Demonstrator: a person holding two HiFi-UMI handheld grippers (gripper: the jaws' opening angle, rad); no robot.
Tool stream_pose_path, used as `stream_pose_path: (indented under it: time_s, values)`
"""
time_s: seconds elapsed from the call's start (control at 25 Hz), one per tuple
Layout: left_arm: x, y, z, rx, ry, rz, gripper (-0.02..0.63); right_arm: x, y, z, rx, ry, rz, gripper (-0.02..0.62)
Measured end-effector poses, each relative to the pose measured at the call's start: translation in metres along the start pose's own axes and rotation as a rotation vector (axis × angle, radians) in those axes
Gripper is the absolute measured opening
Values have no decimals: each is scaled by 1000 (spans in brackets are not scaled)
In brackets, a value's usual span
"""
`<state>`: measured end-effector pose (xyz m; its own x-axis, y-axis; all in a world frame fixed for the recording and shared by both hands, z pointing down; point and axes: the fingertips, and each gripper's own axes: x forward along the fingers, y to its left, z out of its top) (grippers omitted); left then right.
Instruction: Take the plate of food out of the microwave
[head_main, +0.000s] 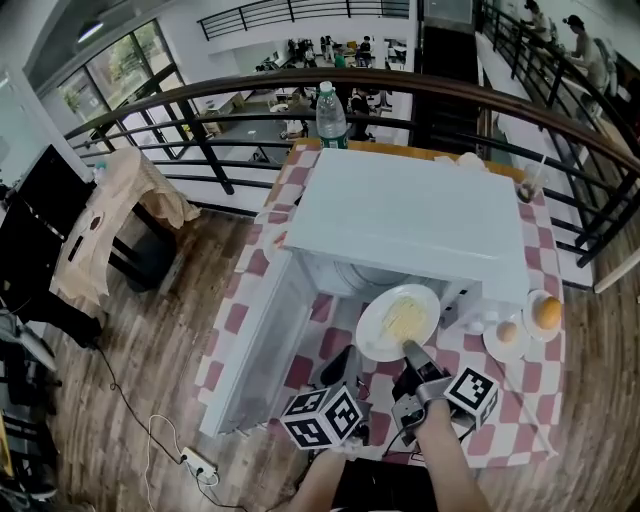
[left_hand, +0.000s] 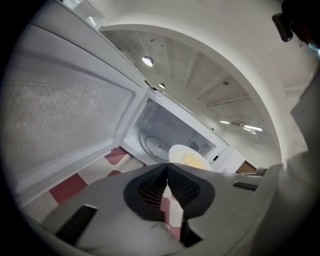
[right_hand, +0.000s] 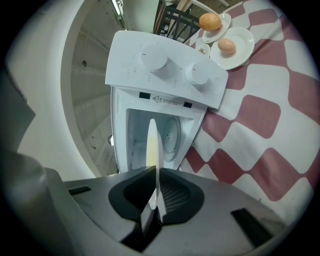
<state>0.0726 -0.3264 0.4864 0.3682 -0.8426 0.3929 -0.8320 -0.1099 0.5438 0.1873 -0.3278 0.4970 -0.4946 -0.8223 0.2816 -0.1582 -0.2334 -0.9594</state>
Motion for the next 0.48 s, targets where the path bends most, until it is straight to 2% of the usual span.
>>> stream_pose_path:
  time_s: [0.28,0.48]
  values:
    - [-4,-2,3,20,-9,8,0,3,6,-3,0,18,27,37]
    - [-5,-2,5,28,-16,12,0,-1,2,-4,-10,21,-28,37]
